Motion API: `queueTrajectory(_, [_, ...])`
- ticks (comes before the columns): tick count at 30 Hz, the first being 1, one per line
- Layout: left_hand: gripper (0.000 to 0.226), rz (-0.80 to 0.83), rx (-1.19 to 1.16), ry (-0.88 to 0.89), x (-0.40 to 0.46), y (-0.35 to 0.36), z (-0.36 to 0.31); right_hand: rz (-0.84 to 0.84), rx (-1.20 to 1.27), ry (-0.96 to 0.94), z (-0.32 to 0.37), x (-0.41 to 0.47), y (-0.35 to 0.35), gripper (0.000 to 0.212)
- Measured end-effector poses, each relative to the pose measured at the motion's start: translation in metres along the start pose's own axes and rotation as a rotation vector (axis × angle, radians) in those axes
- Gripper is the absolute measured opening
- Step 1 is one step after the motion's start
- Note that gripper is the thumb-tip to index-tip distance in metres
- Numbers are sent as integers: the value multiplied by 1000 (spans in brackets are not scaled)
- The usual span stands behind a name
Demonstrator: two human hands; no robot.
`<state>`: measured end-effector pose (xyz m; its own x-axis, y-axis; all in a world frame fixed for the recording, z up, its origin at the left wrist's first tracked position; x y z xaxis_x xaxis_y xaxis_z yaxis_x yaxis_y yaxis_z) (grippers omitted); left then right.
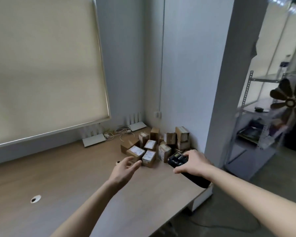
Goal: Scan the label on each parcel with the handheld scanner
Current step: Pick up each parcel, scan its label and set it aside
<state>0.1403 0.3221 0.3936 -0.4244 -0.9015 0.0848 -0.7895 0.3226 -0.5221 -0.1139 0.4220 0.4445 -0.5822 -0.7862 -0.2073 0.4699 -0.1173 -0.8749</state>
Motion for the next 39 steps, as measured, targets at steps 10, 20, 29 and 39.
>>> queueTrajectory(10, [63, 164, 4, 8, 155, 90, 3, -3, 53, 220, -67, 138, -5, 69])
queueTrajectory(20, [62, 375, 10, -14, 332, 171, 58, 54, 105, 289, -76, 311, 34, 88])
queueTrajectory(29, [60, 488, 58, -167, 433, 300, 156, 171, 133, 412, -157, 435, 151, 93])
queueTrajectory(39, [77, 378, -68, -257, 499, 415, 254, 248, 238, 321, -218, 530, 263, 90])
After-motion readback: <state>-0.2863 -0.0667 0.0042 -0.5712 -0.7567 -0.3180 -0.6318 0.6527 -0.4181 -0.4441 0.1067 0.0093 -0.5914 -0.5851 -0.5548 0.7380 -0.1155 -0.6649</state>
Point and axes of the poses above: each hand's wrist, its own x-axis towards the middle knuckle, its own y-axis out of the palm, z = x × y, the point moved 2 cm from there along x, towards the middle knuckle, and after that the axes turned 10 degrees about y, right-handed, at the moved point
